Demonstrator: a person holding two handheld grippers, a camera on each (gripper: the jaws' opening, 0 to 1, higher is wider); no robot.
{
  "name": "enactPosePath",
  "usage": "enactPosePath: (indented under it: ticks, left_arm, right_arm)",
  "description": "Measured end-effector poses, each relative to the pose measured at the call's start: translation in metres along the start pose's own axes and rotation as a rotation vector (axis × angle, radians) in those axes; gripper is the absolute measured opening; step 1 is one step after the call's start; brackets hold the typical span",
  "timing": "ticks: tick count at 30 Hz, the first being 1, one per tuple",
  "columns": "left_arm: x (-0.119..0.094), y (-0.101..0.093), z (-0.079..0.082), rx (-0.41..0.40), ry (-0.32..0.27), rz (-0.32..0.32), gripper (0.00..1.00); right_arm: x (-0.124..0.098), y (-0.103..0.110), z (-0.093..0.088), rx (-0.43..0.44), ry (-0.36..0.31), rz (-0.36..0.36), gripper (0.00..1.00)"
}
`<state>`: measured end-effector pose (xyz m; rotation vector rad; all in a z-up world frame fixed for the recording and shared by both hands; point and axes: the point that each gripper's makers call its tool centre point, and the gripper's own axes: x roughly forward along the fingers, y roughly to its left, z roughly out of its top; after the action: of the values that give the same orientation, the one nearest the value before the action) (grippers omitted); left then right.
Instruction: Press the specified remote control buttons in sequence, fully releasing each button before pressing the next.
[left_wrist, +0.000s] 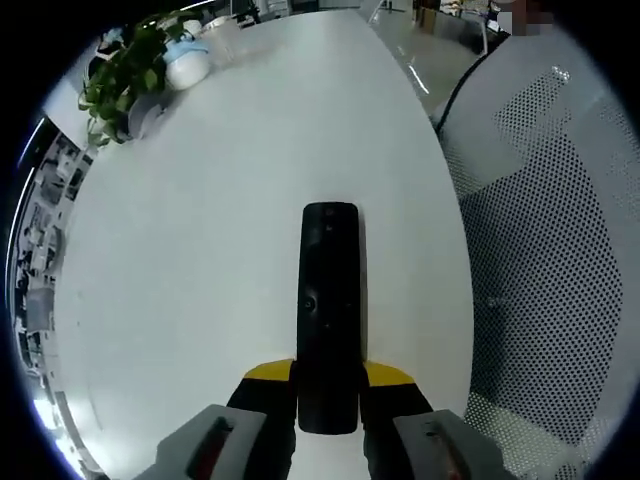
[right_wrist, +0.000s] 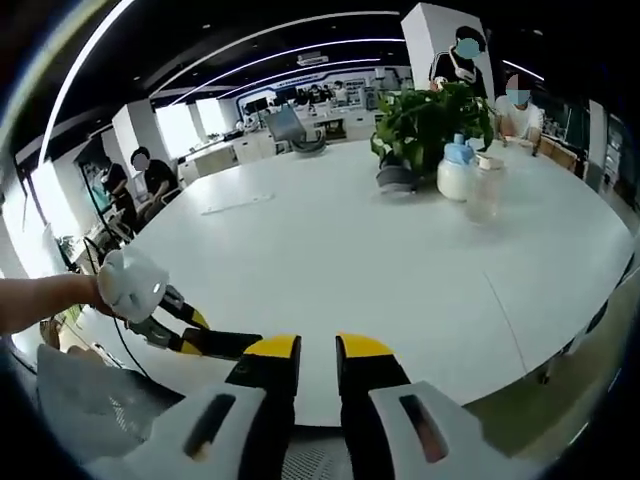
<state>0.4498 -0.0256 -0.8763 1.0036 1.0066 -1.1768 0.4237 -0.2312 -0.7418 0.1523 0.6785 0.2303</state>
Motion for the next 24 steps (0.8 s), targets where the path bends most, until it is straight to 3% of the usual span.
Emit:
enactPosePath:
  ticks: [4, 6, 8, 14, 18, 22, 24]
  left_arm:
    - [-0.001, -0.003, 0.0, -0.036, -0.032, 0.004, 0.23]
    - [-0.001, -0.006, -0.001, -0.064, -0.053, 0.002, 0.23]
    - [-0.001, -0.013, 0.001, -0.12, -0.102, -0.014, 0.23]
    - [-0.003, -0.024, 0.002, -0.127, -0.149, -0.008, 0.23]
    - [-0.002, -0.027, 0.004, -0.132, -0.158, -0.008, 0.24]
    - [-0.002, -0.032, 0.005, -0.137, -0.173, -0.008, 0.24]
    - [-0.002, -0.034, 0.006, -0.15, -0.186, -0.006, 0.24]
  right_arm:
    - [0.0, 0.006, 0.0, 0.007, 0.012, 0.038, 0.0]
    - [0.001, 0.009, 0.001, 0.003, 0.021, 0.052, 0.0]
    - [0.001, 0.015, 0.003, -0.038, 0.035, 0.063, 0.0]
    - [0.006, 0.037, 0.02, -0.144, 0.057, 0.124, 0.0]
    - [0.017, 0.057, 0.042, -0.168, 0.05, 0.19, 0.0]
    - [0.032, 0.076, 0.05, -0.168, 0.067, 0.249, 0.0]
    - [0.045, 0.08, 0.049, -0.234, 0.078, 0.249, 0.0]
